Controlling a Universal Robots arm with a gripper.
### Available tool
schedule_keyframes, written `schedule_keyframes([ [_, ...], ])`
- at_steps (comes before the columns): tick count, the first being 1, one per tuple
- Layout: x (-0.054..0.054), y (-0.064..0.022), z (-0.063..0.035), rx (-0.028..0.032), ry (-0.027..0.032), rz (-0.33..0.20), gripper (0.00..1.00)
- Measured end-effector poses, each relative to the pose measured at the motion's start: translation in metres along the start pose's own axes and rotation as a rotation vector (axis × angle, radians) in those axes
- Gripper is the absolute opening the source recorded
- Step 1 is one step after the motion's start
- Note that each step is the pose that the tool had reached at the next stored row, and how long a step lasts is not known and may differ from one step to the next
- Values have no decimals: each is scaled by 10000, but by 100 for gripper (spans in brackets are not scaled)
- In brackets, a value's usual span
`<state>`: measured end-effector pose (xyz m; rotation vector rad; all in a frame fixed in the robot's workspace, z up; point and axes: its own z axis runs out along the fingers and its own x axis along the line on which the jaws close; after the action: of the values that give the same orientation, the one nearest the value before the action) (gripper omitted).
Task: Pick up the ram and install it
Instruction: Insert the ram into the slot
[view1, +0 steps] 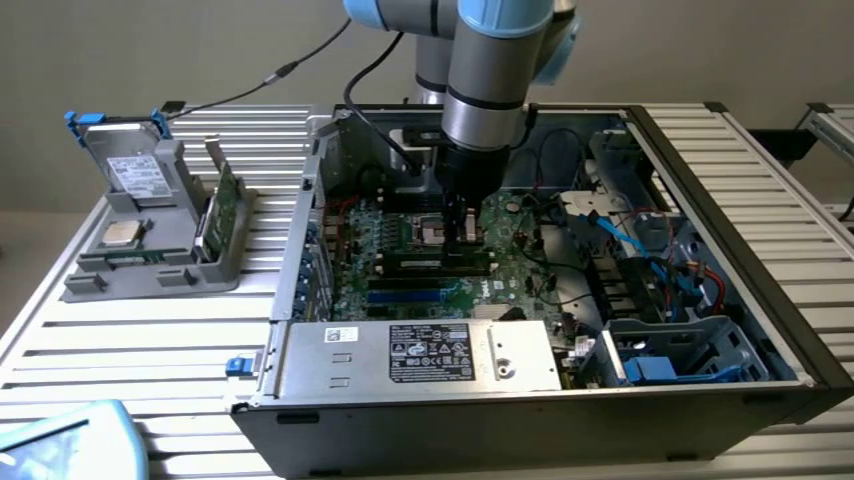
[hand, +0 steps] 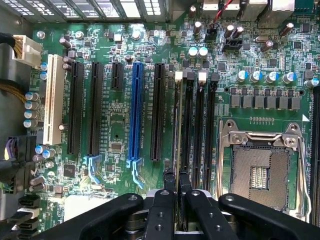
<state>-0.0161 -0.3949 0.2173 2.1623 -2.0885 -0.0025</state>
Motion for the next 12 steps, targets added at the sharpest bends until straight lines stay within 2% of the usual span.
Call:
schedule_keyframes([
  [12,-1,2,16,-3,1,18,14],
])
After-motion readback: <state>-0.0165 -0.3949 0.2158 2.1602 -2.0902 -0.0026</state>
